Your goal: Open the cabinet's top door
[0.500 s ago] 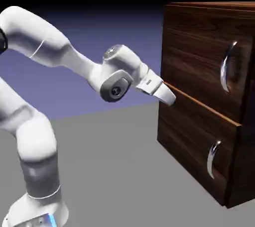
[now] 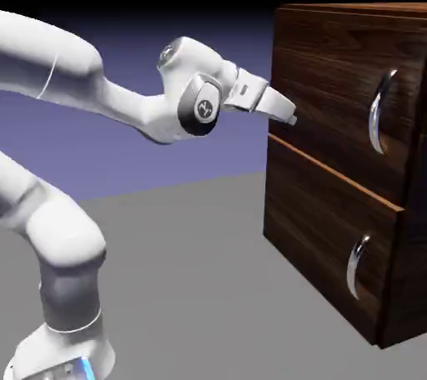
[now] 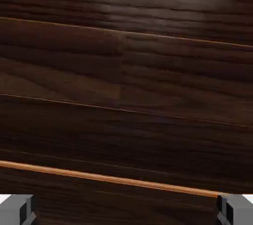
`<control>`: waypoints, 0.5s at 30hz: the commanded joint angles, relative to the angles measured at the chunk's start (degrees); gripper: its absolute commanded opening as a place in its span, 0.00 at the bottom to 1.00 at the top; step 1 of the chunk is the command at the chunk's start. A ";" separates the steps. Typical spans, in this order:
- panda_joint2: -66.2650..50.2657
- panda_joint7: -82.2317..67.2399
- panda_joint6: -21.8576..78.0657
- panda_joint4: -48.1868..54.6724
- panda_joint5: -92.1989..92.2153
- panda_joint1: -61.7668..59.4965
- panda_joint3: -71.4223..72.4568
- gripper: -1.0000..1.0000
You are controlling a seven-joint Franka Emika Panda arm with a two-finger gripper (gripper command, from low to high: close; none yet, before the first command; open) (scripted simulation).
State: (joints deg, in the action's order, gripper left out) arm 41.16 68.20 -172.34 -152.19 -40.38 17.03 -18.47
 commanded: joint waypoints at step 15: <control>7.87 23.83 1.54 8.15 -37.38 15.13 -17.09 0.50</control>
State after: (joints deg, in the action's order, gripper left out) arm 49.04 92.03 -170.80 -144.04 -77.76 32.17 -35.56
